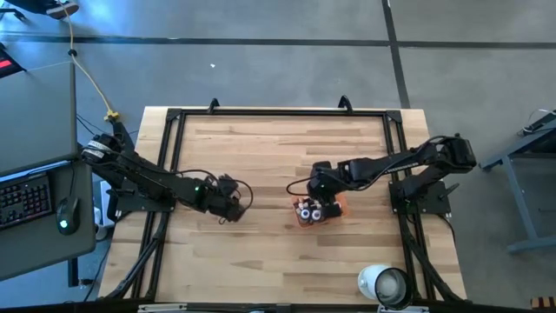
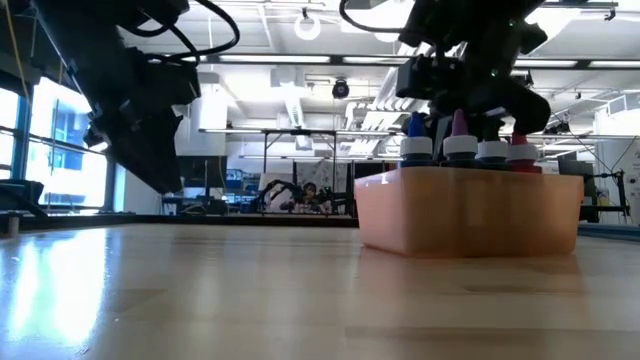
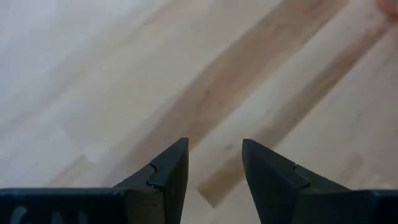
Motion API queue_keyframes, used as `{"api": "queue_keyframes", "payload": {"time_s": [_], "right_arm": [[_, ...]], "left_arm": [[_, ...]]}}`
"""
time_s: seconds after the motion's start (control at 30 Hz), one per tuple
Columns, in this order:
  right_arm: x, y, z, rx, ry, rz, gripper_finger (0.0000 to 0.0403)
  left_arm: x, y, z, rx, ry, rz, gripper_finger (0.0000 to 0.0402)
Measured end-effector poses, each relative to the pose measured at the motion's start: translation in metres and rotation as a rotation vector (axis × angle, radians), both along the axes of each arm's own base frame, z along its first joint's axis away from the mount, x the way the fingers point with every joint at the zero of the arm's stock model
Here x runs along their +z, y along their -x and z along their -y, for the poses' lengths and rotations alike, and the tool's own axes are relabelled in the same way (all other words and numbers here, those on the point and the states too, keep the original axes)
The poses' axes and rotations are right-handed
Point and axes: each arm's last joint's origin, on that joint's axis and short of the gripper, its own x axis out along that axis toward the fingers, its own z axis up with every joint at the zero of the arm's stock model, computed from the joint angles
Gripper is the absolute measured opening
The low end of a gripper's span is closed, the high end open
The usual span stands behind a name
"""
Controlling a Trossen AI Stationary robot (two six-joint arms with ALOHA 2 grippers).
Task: Pick & Place food coloring
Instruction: Put the small blue food coloring bottle into the orange bin, then return to Home Position
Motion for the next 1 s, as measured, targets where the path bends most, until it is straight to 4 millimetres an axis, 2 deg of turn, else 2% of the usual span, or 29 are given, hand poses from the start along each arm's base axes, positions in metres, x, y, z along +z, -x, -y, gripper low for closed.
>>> {"api": "queue_keyframes", "payload": {"time_s": [0.17, 0.3, 0.4, 0.47, 0.6, 0.73, 0.87, 1.0], "right_arm": [[0.000, 0.000, 0.000, 0.018, 0.025, 0.005, 0.0135], [0.003, 0.000, 0.000, 0.028, 0.001, 0.013, 0.0156], [0.021, -0.001, 0.000, -0.004, -0.015, 0.028, 0.0161], [0.043, 0.000, 0.000, -0.029, -0.032, 0.034, 0.0162], [0.092, 0.010, -0.002, 0.009, -0.072, 0.086, 0.0159], [0.127, 0.038, -0.002, 0.079, -0.104, 0.209, 0.0154], [0.146, 0.078, -0.001, 0.133, -0.071, 0.306, 0.0155], [0.147, 0.109, 0.000, 0.121, -0.079, 0.495, 0.0155]], "left_arm": [[0.001, -0.003, 0.003, -0.025, 0.072, 0.017, 0.0149], [0.001, -0.002, 0.002, -0.014, 0.053, 0.017, 0.0149], [0.010, 0.001, -0.002, 0.010, -0.035, 0.058, 0.0149], [0.025, 0.008, -0.006, 0.017, -0.081, 0.055, 0.0149], [0.077, 0.038, -0.024, 0.064, -0.120, 0.026, 0.0149], [0.122, 0.081, -0.040, 0.048, -0.138, 0.098, 0.0149], [0.142, 0.125, -0.053, -0.004, -0.117, 0.245, 0.0149], [0.139, 0.153, -0.062, -0.070, -0.183, 0.352, 0.0149]]}}
